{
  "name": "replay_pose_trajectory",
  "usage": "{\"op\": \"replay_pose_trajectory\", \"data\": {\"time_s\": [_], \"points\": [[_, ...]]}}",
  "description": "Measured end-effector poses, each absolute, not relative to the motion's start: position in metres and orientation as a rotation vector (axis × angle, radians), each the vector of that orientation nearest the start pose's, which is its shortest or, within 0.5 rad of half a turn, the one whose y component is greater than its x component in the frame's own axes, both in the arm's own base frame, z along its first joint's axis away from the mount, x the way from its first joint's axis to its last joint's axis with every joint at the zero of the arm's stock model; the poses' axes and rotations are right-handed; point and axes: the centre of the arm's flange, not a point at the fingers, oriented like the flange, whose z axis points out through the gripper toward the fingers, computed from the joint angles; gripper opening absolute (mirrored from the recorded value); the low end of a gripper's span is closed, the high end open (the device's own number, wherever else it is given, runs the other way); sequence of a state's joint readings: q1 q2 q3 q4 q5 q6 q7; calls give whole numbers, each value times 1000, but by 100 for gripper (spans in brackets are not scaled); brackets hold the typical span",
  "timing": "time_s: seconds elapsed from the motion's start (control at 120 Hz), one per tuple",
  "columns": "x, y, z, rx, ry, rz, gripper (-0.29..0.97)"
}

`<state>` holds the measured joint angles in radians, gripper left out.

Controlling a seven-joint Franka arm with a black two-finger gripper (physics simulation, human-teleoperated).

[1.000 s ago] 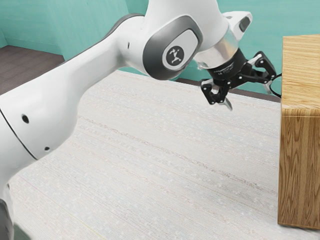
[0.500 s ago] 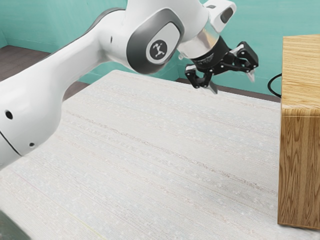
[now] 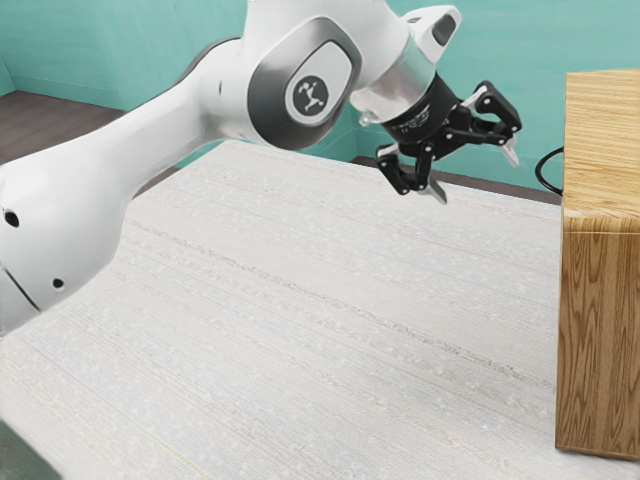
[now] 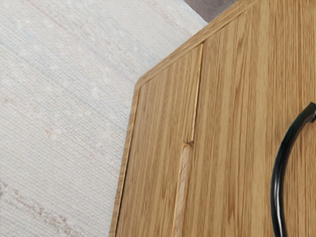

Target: Pull the drawer handle with one arm to open the drawer

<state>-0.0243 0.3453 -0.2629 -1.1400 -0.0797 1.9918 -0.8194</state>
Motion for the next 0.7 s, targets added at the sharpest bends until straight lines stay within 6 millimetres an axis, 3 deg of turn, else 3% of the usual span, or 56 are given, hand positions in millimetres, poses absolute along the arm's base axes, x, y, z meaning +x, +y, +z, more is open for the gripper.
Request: {"op": "replay_pose_trajectory", "data": {"time_s": [0.4, 0.7], "points": [[681, -150, 668, -3330, -1142, -644, 67], [693, -158, 656, -3348, -1182, -662, 67]]}}
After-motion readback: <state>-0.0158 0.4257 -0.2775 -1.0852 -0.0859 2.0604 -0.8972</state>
